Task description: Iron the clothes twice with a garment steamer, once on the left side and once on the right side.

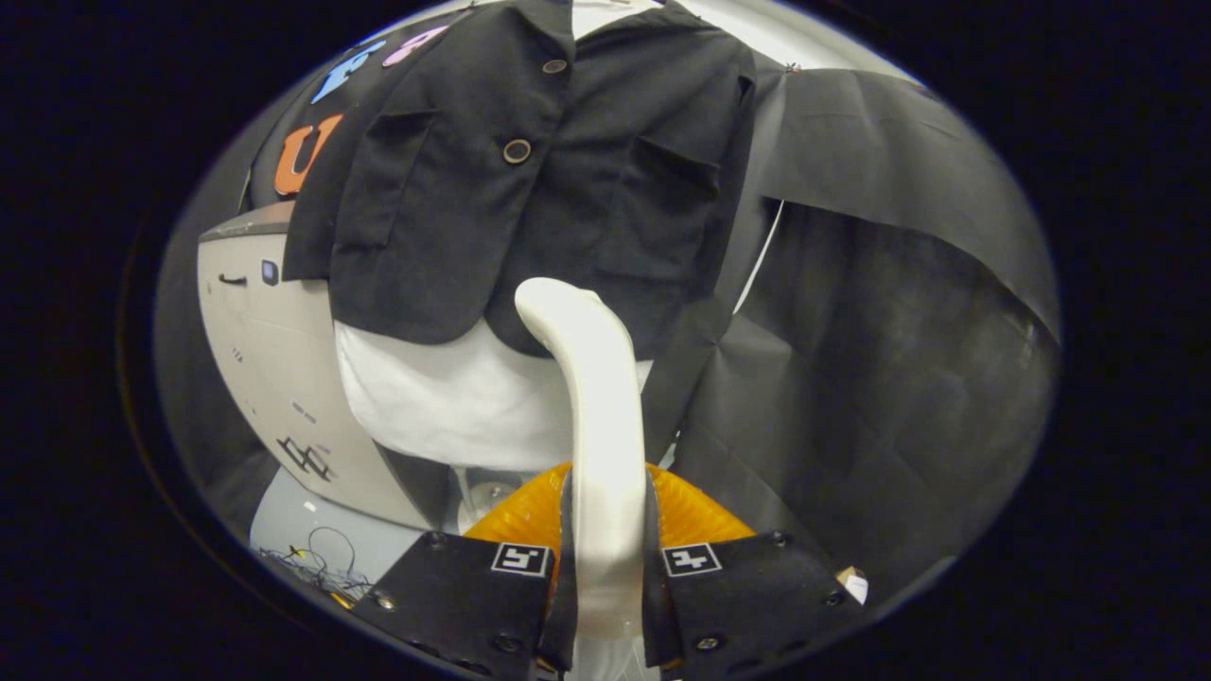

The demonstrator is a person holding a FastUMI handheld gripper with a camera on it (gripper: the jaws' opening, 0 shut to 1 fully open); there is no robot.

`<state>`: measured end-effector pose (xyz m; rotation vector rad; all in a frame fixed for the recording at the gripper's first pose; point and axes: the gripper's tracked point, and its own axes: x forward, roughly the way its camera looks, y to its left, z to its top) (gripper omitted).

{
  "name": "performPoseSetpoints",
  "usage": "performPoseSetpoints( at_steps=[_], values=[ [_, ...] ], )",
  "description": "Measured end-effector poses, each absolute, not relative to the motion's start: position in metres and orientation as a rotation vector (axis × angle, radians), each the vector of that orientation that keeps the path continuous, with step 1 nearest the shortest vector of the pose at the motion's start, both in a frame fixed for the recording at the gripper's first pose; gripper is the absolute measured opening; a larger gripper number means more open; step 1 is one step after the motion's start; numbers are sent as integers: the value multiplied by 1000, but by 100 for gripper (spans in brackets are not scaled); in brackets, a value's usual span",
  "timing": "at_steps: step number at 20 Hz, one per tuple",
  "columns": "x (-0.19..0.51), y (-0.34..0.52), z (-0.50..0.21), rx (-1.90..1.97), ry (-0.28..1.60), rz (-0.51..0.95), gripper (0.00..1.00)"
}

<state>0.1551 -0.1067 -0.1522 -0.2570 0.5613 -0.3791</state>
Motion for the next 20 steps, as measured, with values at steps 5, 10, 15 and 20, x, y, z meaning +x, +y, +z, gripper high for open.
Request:
performPoseSetpoints(
  at_steps=[5, 10, 15, 20],
  values=[
    [145, -104, -153, -242, 575, -388, 30],
    [128, -94, -103, -215, 488, -390, 30],
    [107, -80, -49, -218, 403, -384, 30],
    [74, -69, -5, -198, 337, -380, 30]
  ],
)
